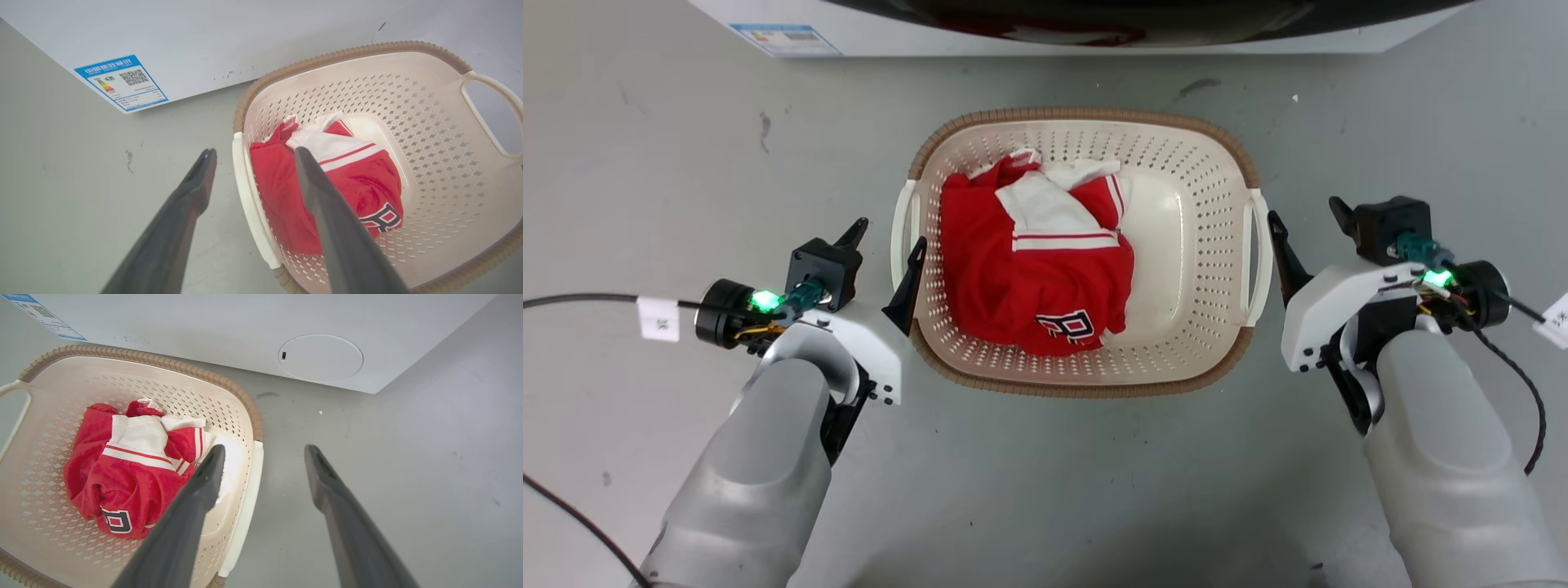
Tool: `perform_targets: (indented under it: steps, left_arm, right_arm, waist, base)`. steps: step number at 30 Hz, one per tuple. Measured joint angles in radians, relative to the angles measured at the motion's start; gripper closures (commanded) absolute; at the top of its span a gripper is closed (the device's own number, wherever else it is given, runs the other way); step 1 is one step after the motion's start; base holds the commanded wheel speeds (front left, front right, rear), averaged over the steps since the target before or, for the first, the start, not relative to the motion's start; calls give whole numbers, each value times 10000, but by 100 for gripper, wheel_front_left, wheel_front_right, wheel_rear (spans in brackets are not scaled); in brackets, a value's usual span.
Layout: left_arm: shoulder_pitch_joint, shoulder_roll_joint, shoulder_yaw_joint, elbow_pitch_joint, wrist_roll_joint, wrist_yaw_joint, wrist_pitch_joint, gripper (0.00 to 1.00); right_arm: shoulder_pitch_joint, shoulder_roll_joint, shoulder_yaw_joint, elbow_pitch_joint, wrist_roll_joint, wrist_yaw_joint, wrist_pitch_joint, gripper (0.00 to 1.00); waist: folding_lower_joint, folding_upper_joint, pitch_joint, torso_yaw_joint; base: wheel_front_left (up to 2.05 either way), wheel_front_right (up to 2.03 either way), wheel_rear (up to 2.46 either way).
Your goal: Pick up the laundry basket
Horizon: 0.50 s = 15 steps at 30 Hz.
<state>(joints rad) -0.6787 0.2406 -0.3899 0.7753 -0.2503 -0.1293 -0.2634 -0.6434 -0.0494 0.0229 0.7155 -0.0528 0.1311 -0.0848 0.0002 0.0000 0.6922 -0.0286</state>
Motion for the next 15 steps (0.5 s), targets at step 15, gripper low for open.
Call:
perform_targets:
  steps: [15]
  left_arm:
    - [-2102,303,-3078,2234,-2736,0,794,0]
  right_arm:
    - [-1607,-10,188,2395,468,0,606,0]
  waist:
    - [0,0,1086,161]
  base:
    - [0,0,0]
